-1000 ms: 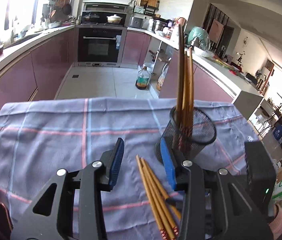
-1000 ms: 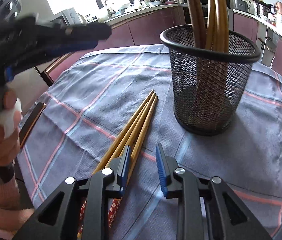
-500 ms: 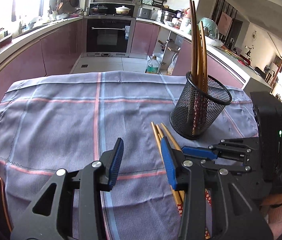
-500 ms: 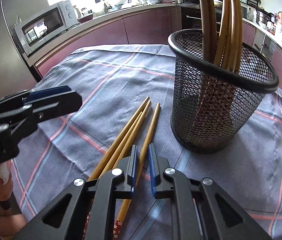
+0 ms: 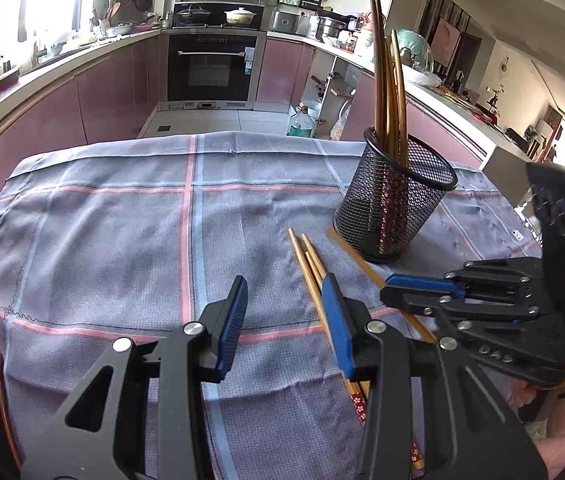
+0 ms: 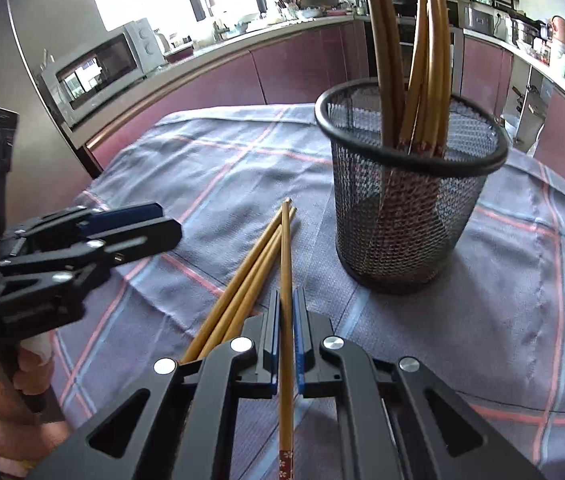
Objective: Organize utensils
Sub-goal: 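Grasp a red-patterned chopstick from the pile with the right gripper, then lift the chopstick with the right gripper and lower it into the cup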
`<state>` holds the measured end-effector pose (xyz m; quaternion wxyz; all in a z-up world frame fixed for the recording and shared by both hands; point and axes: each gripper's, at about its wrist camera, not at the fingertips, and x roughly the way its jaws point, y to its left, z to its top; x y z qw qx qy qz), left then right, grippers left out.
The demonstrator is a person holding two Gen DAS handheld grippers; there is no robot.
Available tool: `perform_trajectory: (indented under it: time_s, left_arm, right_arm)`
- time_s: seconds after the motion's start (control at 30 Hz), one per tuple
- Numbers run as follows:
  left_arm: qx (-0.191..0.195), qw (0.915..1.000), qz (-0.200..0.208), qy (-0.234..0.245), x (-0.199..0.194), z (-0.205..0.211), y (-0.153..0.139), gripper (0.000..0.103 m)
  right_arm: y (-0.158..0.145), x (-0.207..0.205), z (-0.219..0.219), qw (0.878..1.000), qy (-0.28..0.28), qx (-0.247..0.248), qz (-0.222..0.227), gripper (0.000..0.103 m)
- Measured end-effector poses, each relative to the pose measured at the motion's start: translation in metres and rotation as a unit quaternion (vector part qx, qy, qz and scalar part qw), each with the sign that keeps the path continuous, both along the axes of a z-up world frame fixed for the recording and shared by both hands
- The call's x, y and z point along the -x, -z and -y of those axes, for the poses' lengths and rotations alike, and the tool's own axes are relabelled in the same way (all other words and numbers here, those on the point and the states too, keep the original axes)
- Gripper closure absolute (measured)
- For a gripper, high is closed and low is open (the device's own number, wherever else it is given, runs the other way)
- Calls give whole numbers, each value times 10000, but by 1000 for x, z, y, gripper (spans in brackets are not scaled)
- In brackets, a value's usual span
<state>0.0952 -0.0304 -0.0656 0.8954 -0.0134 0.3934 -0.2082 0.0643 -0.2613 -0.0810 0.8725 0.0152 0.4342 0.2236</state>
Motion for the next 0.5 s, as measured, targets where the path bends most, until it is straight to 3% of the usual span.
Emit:
perform_trajectory:
  time_s: [0.17, 0.5]
  left_arm:
    - [4, 10000, -2, 38, 2, 2, 0, 65]
    - [12, 9999, -59, 154, 5, 9, 4, 65]
  right_arm:
    - [-31, 15, 21, 9986, -11, -402, 341, 98]
    - [-95, 31, 52, 9880, 298, -757, 1312, 98]
